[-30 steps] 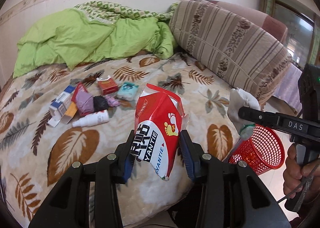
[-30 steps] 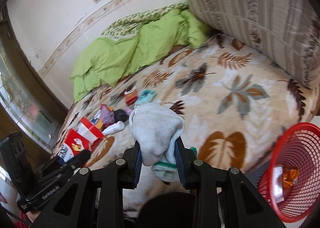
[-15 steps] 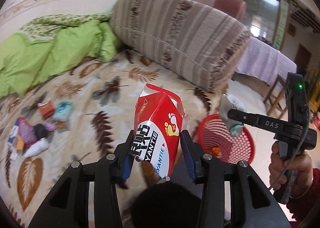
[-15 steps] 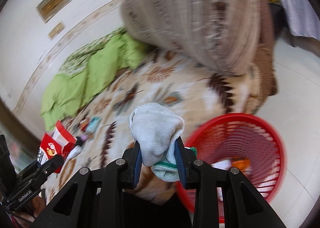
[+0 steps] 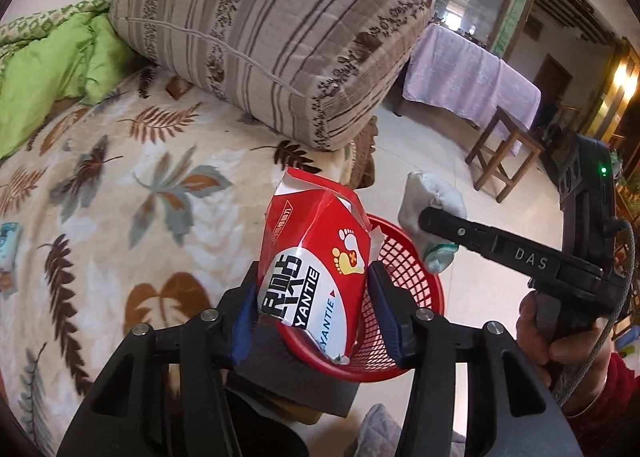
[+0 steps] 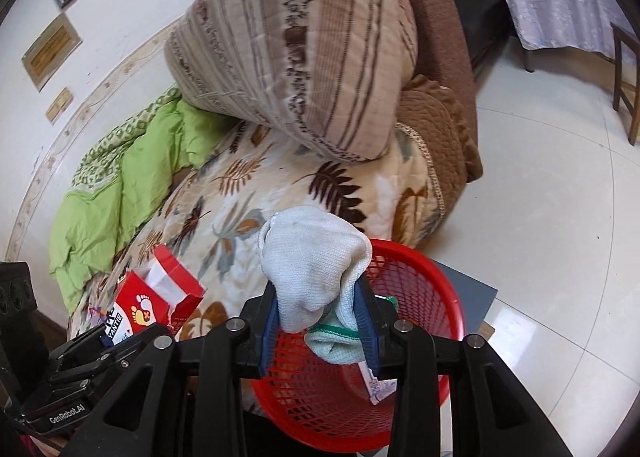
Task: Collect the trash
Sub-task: 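Open both tools to drop the items into the basket, then withdraw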
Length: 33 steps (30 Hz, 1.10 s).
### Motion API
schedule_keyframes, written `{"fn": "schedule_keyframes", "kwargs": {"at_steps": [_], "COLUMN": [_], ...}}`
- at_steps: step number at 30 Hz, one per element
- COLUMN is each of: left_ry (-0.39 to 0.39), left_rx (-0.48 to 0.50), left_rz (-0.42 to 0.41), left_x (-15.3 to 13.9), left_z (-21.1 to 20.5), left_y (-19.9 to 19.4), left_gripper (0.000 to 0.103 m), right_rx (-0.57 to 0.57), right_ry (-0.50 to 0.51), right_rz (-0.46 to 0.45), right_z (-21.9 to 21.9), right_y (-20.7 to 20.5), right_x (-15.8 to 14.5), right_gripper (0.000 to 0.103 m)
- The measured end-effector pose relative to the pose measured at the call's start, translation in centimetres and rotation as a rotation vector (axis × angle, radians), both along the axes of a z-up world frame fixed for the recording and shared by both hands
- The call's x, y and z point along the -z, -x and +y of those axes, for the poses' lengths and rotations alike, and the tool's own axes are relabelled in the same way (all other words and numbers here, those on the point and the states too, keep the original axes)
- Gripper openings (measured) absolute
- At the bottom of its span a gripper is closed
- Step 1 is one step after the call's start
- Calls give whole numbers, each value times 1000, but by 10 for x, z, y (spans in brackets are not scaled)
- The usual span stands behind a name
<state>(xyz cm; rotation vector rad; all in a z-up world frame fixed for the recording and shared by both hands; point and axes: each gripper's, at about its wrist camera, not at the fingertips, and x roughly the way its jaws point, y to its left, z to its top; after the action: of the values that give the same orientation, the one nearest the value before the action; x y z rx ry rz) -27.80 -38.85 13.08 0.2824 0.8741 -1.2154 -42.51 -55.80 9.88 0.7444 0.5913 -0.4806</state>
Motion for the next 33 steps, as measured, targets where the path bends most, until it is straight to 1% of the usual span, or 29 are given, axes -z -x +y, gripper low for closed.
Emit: {"fn": "schedule_keyframes", "kwargs": {"at_steps": [1,2,9,15,20,25,28,33], "left_ry": [-2,-2,16,40,47,46,42,37], "left_rx": [6,10,-15,-45,-79,-143,-193,-296], "left_rz": [-2,-4,-11,1,21,24,20,42], "left_x": [0,-1,-6,-11,-12,-10,-10,-3], "left_z": [-4,-6,6,20,37,66,87,129], "left_y": [2,3,-5,-16,-26,-40,-52,-75], "left_gripper": [61,61,63,63,63,63,63,63], "right_rx": [11,22,28,58,44,-29,-93,-214], "right_ry": [-3,-8,7,39,35,28,13,2], "right_rz": [8,13,28,51,40,27,22,25], "right_z": [-2,-5,-5,-4,-1,17,33,68], "right_y": [1,3,0,-2,-3,-22,-41,-81], "right_x": [1,2,0,-5,-8,-8,-3,1], "right_gripper": [47,48,50,59,60,60,60,60]}}
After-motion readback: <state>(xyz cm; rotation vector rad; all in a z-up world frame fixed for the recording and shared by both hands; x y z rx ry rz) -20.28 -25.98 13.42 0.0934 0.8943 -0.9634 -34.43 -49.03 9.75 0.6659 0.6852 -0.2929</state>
